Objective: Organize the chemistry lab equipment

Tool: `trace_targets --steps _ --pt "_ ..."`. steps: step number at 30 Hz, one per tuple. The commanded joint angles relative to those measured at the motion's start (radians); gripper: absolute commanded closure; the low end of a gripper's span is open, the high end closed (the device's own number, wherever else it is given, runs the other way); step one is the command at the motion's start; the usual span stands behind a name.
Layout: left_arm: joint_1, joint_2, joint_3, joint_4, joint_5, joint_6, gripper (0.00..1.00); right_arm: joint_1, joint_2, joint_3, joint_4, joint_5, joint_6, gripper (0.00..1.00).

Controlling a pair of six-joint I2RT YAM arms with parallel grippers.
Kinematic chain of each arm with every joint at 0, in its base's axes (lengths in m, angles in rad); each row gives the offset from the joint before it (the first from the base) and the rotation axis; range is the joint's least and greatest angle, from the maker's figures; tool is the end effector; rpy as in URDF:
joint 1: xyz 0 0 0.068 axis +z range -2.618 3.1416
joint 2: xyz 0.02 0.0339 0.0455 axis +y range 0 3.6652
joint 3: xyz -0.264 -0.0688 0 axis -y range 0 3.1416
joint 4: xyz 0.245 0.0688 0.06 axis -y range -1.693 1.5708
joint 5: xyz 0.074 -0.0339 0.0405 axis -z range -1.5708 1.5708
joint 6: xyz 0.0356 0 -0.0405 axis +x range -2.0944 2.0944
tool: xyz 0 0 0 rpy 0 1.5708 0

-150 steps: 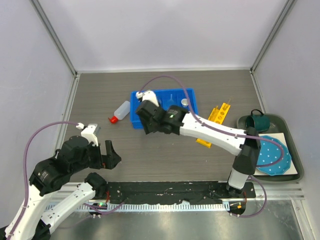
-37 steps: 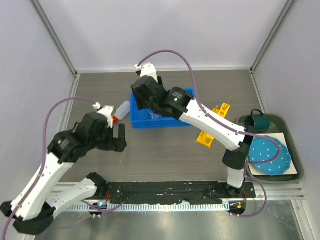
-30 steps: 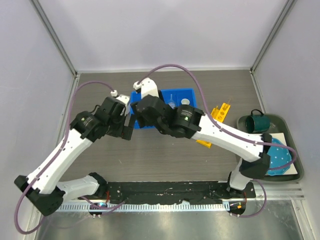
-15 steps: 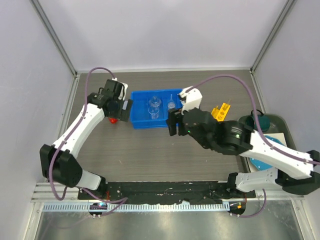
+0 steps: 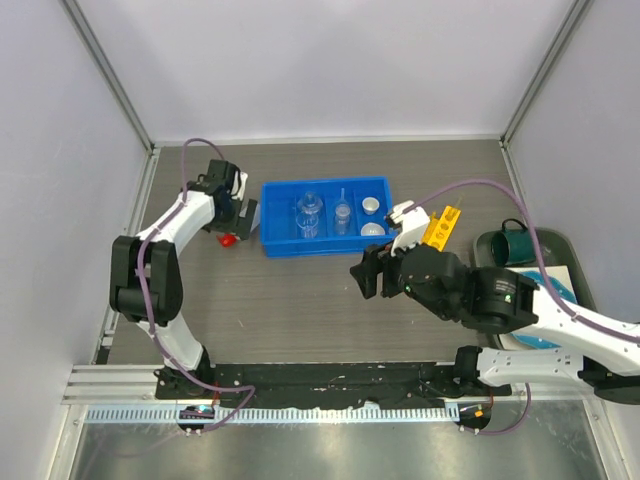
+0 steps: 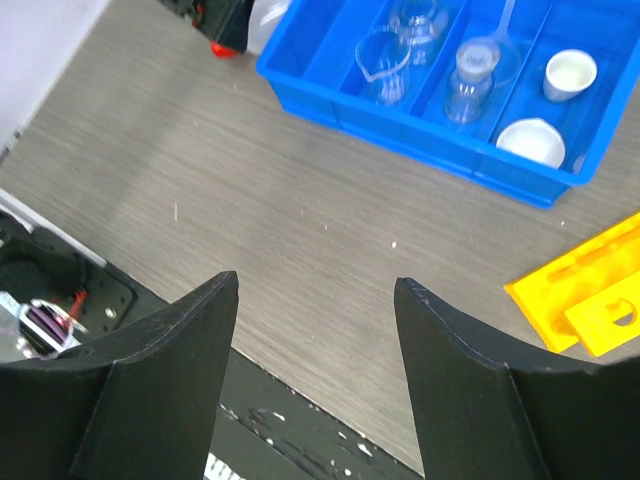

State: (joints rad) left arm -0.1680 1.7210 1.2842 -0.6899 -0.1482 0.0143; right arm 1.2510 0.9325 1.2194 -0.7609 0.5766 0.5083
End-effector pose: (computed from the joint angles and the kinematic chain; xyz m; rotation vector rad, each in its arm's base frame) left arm 0.3497 -0.0540 0.2266 0.1995 2.6770 0.1521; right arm 0.0728 0.1582 0.4050 -0.3830 1.9691 0.5560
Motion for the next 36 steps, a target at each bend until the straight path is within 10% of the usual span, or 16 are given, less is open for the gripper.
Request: trace_targets --steps 1,36 --pt "0.001 0.018 -0.02 0.104 0.039 0.079 0.02 0.008 -0.017 -0.04 0.063 -0.038 0.007 0.31" --pt "-0.011 0.092 -0.123 0.305 -0.192 0.124 0.34 0.008 -0.129 -0.133 0.074 -0.047 0.035 0.37"
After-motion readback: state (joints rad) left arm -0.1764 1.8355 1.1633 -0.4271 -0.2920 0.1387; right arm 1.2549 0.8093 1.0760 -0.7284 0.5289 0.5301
